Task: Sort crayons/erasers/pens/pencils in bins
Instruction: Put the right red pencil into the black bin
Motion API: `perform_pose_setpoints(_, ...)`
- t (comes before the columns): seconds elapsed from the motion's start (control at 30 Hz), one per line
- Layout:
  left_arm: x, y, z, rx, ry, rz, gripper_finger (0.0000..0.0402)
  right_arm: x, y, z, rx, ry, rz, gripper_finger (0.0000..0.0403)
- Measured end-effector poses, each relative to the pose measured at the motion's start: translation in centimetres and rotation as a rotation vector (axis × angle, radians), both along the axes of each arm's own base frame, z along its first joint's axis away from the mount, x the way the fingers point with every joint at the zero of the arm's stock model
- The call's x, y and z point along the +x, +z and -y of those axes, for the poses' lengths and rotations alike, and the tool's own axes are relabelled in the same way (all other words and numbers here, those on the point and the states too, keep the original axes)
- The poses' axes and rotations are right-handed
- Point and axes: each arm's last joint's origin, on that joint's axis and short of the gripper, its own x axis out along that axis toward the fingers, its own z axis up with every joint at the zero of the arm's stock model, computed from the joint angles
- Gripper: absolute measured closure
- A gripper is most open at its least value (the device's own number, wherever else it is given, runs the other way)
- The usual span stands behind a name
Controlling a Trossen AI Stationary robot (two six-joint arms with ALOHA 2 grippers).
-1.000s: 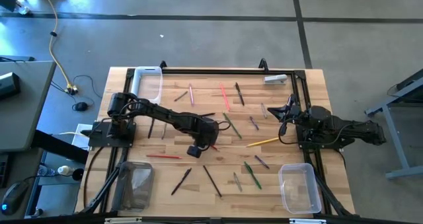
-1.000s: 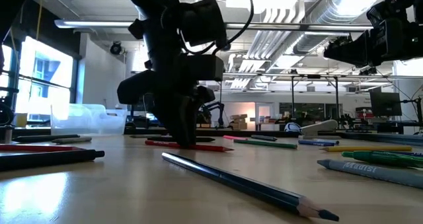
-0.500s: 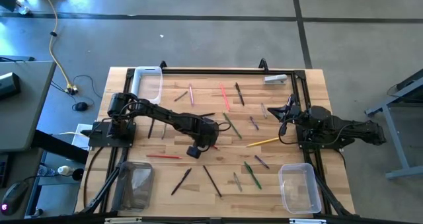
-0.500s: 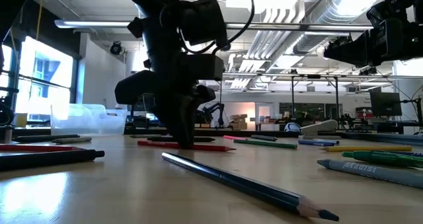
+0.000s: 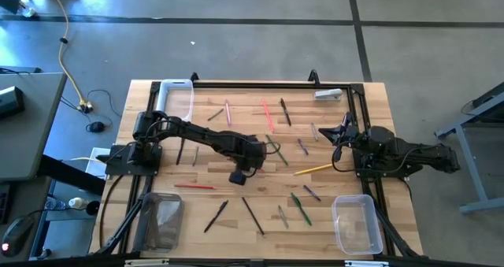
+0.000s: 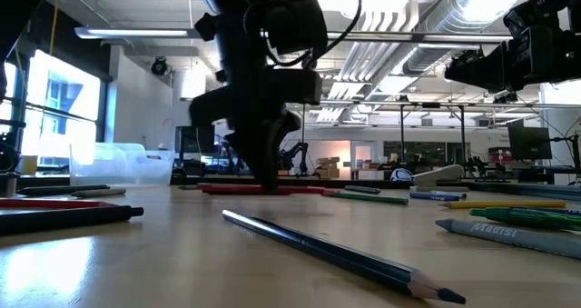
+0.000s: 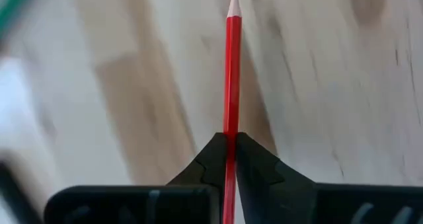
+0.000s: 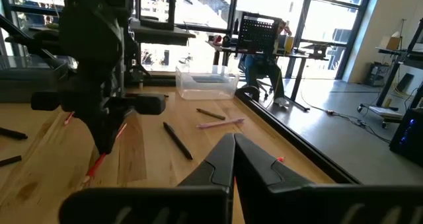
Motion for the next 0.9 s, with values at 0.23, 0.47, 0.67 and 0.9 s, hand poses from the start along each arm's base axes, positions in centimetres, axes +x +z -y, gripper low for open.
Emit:
perform_pose_setpoints(0.23, 0.9, 1.5, -0.6, -0.043, 0.122, 0.057, 0.0391, 0.0, 0.0, 0.0, 0.000, 0.000, 0.000, 0.0402)
perform_pose_setpoints(0.47, 0.8, 1.8, -0.8, -0.075, 0.205, 0.039, 0.0391, 0.0, 0.0, 0.0, 0.000, 0.000, 0.000, 0.0402)
perform_pose_setpoints(0.67, 0.3, 1.9, -0.7, -0.095, 0.268, -0.006, 0.0391, 0.0, 0.0, 0.0, 0.000, 0.000, 0.000, 0.0402)
perform_pose_setpoints(0.9, -0.5, 4.8, 0.1, -0.125, 0.349, 0.046, 0.0391, 0.0, 0.0, 0.0, 0.000, 0.000, 0.000, 0.0402)
